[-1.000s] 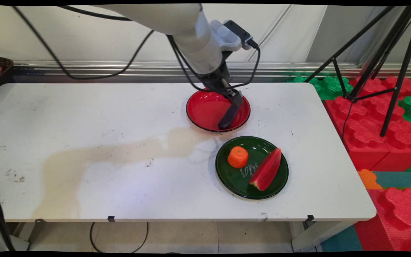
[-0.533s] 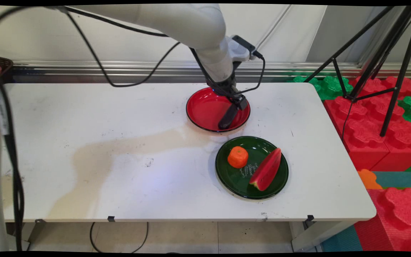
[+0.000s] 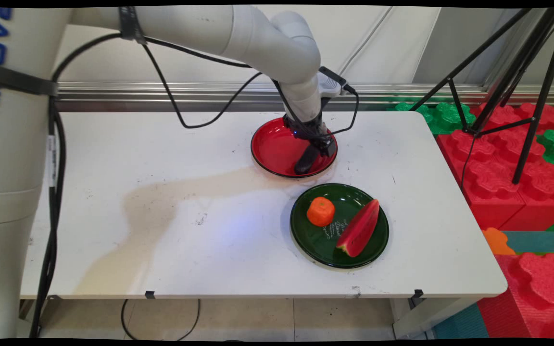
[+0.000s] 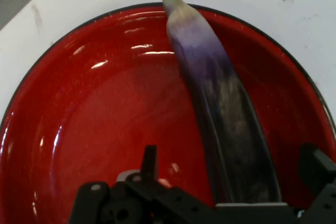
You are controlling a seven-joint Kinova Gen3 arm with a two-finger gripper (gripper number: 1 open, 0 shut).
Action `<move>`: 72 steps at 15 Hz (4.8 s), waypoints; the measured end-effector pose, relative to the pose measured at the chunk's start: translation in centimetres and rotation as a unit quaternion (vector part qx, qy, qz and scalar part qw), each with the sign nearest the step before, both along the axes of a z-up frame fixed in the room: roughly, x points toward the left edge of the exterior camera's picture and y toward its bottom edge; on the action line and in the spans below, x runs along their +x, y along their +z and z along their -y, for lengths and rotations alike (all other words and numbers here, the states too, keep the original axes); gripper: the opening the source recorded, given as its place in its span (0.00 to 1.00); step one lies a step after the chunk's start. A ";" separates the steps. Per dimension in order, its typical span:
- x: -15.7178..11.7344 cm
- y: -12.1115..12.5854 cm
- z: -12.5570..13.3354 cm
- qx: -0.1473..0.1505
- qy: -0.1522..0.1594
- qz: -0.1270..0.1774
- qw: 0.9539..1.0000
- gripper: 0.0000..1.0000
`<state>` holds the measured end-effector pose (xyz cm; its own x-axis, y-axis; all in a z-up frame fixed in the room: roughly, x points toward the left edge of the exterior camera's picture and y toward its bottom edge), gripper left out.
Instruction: Pick up the eggplant from the red plate, then place the picked object on the table
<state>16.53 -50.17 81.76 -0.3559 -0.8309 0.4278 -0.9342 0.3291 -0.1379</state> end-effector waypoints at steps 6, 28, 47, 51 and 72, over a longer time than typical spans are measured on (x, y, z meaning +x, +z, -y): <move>-0.3 -1.9 1.1 0.009 0.018 -0.001 1.000 1.00; 2.7 8.3 -2.5 -0.088 0.046 -0.007 0.995 0.00; 11.6 10.7 -22.2 -0.041 -0.047 0.039 0.997 0.00; 10.6 9.0 -25.9 0.002 -0.043 0.022 0.999 0.00; 6.2 -1.6 -22.9 0.071 -0.006 -0.009 0.997 0.00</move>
